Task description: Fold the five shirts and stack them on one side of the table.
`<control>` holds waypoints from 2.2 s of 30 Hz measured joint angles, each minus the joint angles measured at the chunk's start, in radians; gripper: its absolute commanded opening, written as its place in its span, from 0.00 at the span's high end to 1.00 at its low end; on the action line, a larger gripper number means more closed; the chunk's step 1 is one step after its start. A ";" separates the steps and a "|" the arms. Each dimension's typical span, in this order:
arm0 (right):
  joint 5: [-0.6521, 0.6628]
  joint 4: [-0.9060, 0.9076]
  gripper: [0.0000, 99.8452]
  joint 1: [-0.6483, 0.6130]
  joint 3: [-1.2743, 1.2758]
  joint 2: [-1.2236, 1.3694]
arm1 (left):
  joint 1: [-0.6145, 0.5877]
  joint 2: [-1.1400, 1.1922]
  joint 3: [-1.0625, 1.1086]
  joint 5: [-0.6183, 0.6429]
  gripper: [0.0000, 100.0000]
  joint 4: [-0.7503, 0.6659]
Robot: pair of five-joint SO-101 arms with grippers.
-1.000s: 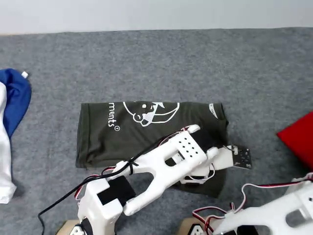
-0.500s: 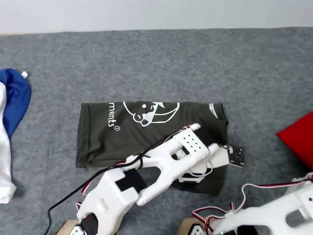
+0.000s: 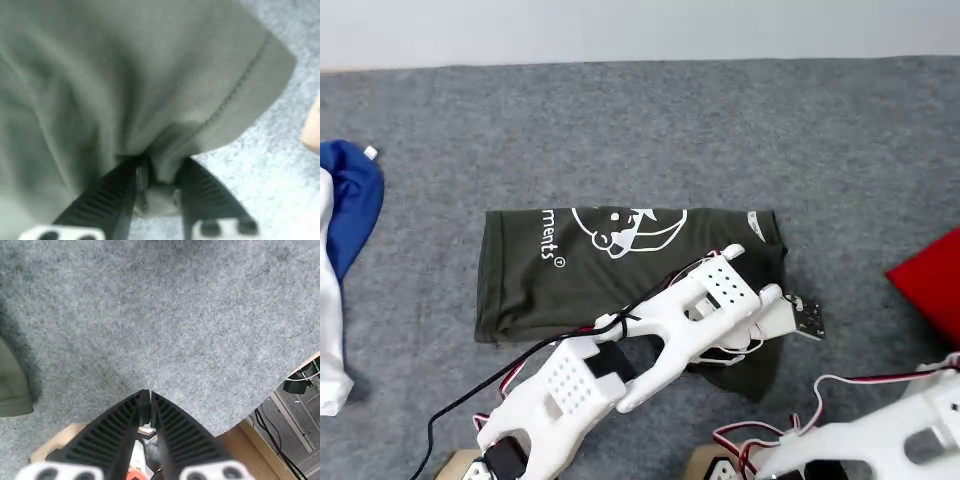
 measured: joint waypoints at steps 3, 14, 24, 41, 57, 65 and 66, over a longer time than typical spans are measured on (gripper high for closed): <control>0.000 0.000 0.99 0.000 0.000 0.000 | 0.002 0.014 -0.026 0.003 1.00 0.006; 0.000 0.000 0.99 0.000 0.000 0.000 | -0.029 -0.038 -0.091 0.005 1.00 0.026; 0.000 0.000 0.99 0.000 0.049 0.000 | -0.198 -0.086 -0.094 0.005 1.00 0.005; 0.000 0.000 0.99 0.000 0.097 -0.009 | -0.288 -0.086 -0.094 0.005 0.89 -0.115; 0.000 0.044 0.99 -0.058 0.097 -0.009 | -0.400 -0.086 -0.275 0.061 0.82 -0.124; 0.000 0.044 0.99 -0.075 0.097 -0.009 | -0.454 -0.086 -0.296 0.061 0.82 -0.121; 0.000 0.044 0.99 -0.077 0.097 -0.009 | -0.454 -0.086 -0.296 0.061 0.82 -0.114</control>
